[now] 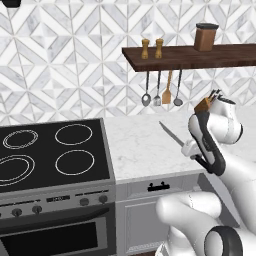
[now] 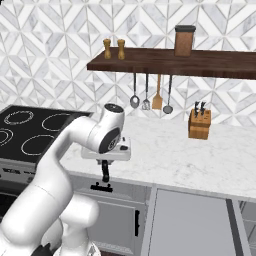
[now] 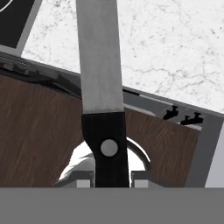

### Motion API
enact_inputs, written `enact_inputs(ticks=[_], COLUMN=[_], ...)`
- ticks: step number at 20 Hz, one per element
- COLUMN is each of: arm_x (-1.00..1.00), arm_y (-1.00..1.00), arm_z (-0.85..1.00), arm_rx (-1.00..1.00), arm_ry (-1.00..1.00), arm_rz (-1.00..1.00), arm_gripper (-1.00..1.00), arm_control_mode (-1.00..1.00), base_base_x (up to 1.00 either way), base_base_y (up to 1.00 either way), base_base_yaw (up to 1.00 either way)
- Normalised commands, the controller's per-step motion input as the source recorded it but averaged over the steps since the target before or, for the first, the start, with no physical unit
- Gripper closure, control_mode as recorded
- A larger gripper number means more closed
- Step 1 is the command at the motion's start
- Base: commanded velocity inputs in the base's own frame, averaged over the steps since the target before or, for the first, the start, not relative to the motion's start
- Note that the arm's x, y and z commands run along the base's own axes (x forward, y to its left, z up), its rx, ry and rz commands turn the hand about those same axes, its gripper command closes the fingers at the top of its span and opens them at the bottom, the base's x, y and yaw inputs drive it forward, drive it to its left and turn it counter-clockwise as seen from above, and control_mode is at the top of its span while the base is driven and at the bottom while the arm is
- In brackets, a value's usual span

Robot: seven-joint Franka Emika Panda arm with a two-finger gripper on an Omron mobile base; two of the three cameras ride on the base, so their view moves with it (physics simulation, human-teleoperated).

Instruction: Pick up the knife from the drawer and place it on the cutting board. Then place the meat from the plate to the cutting board.

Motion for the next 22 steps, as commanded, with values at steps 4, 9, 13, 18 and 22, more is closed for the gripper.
enact_inputs(ticks=[4, 9, 13, 18, 22], arm_x=[0.0, -0.07, 0.0, 0.0, 0.0], arm_y=[0.0, 0.0, 0.0, 0.0, 0.0], arm_z=[0.0, 0.0, 0.0, 0.0, 0.0], arm_rx=[0.0, 0.0, 0.0, 0.0, 0.0], arm_ry=[0.0, 0.0, 0.0, 0.0, 0.0], arm_rz=[0.0, 0.0, 0.0, 0.0, 0.0], arm_gripper=[1.0, 1.0, 1.0, 1.0, 1.0], arm_control_mode=[-1.0, 1.0, 1.0, 1.0, 1.0], base_base_x=[0.0, -0.19, -0.66, -0.43, -0.19], base_base_y=[0.0, 0.0, 0.05, 0.13, 0.15], base_base_yaw=[0.0, 0.0, 0.03, 0.08, 0.07])
